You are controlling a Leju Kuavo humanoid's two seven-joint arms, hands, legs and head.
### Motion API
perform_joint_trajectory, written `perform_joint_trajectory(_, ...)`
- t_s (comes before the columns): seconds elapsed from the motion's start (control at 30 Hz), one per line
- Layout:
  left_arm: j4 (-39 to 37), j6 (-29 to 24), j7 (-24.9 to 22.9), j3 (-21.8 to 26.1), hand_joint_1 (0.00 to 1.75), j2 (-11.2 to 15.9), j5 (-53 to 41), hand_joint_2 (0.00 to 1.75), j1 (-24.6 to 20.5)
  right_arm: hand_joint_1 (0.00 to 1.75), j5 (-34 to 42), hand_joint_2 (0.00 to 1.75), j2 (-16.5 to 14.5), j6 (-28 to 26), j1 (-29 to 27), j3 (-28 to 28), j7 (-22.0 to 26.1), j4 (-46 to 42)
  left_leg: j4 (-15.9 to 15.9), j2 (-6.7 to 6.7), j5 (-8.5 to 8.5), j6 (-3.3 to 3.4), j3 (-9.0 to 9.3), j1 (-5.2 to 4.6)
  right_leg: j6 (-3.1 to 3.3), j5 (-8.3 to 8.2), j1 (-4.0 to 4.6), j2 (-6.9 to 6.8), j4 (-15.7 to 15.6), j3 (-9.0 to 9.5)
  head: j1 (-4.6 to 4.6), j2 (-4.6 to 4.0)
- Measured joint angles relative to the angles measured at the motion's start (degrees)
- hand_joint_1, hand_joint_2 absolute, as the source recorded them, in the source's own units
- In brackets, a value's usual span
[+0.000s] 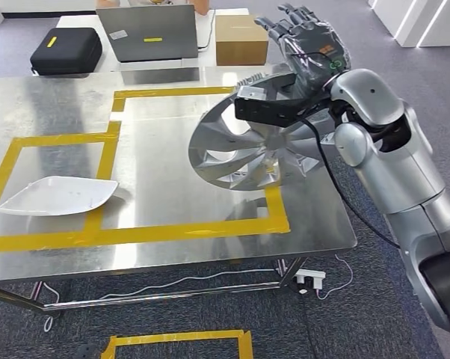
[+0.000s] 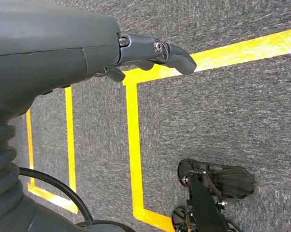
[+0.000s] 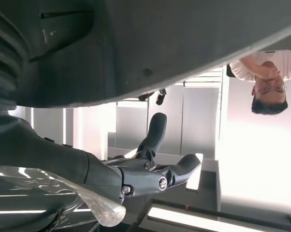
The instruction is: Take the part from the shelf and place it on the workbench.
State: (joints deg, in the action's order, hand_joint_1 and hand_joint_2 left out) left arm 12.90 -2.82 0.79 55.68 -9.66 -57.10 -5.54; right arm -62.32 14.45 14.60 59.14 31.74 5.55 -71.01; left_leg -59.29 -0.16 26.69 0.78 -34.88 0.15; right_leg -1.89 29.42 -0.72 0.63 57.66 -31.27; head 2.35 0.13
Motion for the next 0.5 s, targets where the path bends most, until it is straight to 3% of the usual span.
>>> perform_joint_trajectory(0.33,0.0,0.17,0.0,0.53,0.0,0.0,-1.18,1.75,-0.01,0.0,5.29,1.75,0.16,2.73,3.71,4.57,0.66,1.64,0.0,0.0,0.0,0.0,-0.02,0.0,0.0,0.0,0.01,-0.01,0.01,0.0,0.0,0.0)
perform_joint_trajectory(0.5,0.0,0.3,0.0,1.33,0.0,-0.04,-2.13,1.75,-0.06,0.0,7.39,1.75,-0.31,0.53,4.89,7.3,-0.61,2.51,0.0,0.0,0.0,0.0,-0.01,0.01,0.0,0.0,0.01,0.0,0.01,0.0,0.0,0.0)
